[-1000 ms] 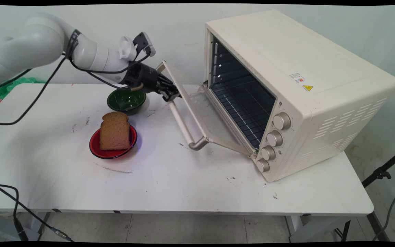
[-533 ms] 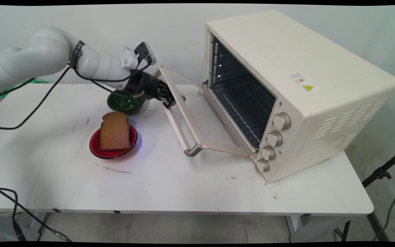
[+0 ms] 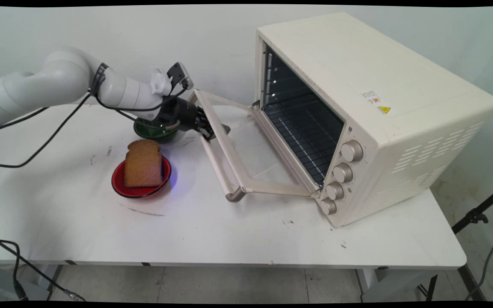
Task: Open the oven
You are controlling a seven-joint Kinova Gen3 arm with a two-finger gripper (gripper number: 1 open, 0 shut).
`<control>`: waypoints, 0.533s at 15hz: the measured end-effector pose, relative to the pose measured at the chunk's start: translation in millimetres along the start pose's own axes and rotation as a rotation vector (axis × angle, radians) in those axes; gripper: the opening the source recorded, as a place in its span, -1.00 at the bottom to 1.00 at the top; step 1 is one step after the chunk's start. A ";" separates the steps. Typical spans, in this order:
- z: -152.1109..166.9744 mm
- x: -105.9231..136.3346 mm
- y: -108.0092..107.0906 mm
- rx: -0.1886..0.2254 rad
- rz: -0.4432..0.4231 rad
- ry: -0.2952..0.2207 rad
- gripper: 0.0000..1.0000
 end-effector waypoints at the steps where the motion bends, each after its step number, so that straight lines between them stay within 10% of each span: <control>1: 0.4 -3.0 -0.6 -0.003 -0.003 0.002 -1.00; 8: -2.8 -23.0 -4.3 -0.028 0.001 0.000 -1.00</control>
